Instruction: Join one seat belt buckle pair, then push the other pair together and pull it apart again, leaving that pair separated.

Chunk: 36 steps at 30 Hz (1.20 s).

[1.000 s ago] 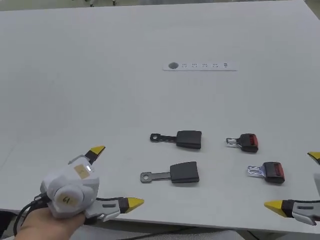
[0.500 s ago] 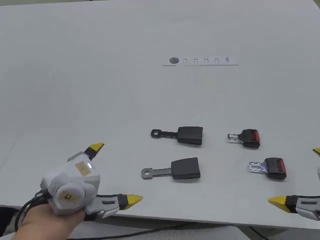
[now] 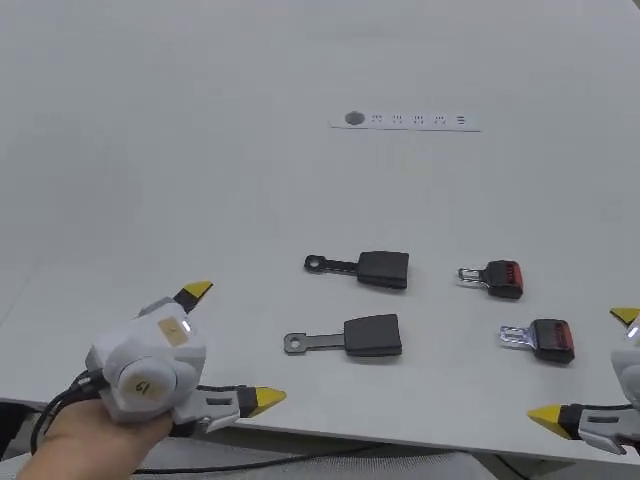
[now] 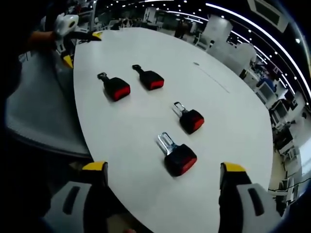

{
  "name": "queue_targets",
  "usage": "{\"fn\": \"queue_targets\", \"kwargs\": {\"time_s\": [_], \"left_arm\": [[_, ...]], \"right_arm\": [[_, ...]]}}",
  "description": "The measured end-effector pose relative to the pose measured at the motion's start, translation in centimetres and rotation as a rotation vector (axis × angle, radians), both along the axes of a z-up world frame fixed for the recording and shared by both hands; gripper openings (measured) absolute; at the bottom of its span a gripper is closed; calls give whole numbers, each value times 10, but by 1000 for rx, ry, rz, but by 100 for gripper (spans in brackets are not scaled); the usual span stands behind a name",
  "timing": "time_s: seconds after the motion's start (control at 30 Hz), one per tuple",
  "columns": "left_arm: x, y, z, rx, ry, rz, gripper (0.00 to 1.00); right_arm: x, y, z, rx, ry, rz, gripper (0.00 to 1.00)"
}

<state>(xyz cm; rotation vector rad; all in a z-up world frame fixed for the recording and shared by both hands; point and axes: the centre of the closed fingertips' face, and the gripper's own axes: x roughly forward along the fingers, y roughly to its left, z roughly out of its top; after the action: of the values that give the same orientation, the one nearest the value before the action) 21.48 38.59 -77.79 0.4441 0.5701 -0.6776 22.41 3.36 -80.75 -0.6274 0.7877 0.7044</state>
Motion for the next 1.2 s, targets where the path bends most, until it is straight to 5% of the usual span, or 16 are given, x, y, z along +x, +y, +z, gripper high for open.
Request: {"fn": "queue_targets", "kwargs": {"time_s": [0.23,0.4,0.53,0.57,0.9,0.97,1.03,1.2], "left_arm": [[-1,7,-9,62,17,3,99],[-2,5,-9,51,18,-3,99],[-4,7,-12,130,0,-43,95],[-5,6,-12,118,5,-39,94],[-9,0,-16,113,30,-54,96],[-10,-1,-17,120,35,-65,96],[-10,-2,-20,142,36,-85,96],[-8,-4,-19,147,41,-101,94]], "right_arm": [[-3,2,0,-7,10,5,95],[-1,4,4,6,1,5,95],[6,20,17,81,-72,78,95],[6,19,19,73,-77,75,95],[5,10,17,69,-54,54,92],[-2,16,15,146,15,9,89],[-1,18,18,201,14,-10,87],[-1,13,13,160,19,17,83]]}}
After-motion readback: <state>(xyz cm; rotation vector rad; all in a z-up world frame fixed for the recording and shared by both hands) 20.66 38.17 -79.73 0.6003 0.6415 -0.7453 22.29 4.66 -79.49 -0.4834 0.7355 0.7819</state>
